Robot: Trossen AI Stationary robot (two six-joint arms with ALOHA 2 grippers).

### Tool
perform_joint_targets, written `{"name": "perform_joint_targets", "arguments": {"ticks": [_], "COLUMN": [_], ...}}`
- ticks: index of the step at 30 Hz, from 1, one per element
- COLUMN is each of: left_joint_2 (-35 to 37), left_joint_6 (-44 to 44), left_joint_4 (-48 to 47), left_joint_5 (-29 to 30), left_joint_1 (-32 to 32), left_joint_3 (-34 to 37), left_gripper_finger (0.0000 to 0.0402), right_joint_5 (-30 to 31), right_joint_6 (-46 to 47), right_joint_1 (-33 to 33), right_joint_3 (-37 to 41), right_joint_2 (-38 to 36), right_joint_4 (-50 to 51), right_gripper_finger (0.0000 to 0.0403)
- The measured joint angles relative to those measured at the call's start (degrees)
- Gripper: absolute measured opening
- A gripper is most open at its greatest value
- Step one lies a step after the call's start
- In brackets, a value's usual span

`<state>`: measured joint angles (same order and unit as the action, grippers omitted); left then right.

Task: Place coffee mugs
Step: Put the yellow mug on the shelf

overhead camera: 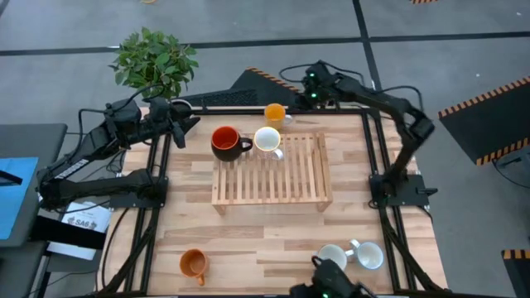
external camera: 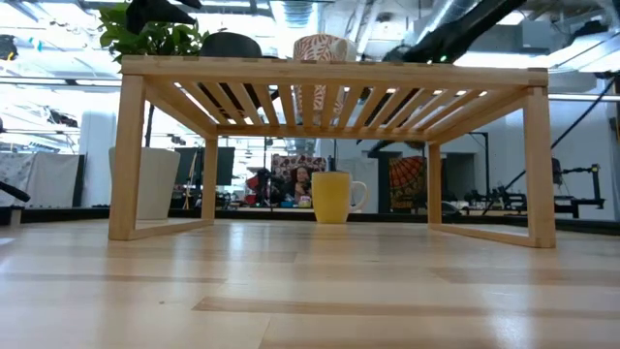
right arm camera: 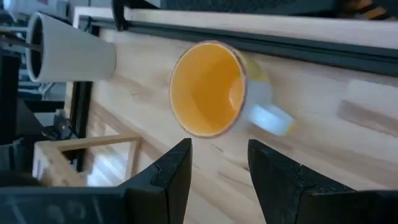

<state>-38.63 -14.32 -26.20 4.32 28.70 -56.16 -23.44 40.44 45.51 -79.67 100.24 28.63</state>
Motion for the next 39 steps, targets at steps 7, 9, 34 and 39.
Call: {"name": "perform_joint_targets", "arguments": {"ticks": [7,9,34,39], "left_joint_2": [0.0,0.0,0.0,0.0], "left_joint_6": [-0.1,-0.1,0.7,0.8], "left_joint_4": [0.0,0.0,-0.2,-0.2], "left_joint_5": [0.0,0.1,0.2,0.2], "left_joint_1": [0.0,0.0,0.0,0.0], "left_joint_3": [0.0,0.0,0.0,0.0], "left_gripper_finger": [0.0163,0.0163,0.0163,0.0163], "right_joint_5": [5.9,9.4,23.4,23.6], "right_joint_6": [0.1,0.1,2.7,3.3], "right_joint_1": [-2.0,-2.6,-6.5,-7.0], "right_joint_3": [-4.7,-6.1,-11.2,-11.2], "right_joint_2": [7.3,8.6,13.5,13.5], "right_joint_4": [0.6,1.9,5.8,6.1], "right_gripper_finger": [0.0182,0.0182,0.0171,0.0163]}}
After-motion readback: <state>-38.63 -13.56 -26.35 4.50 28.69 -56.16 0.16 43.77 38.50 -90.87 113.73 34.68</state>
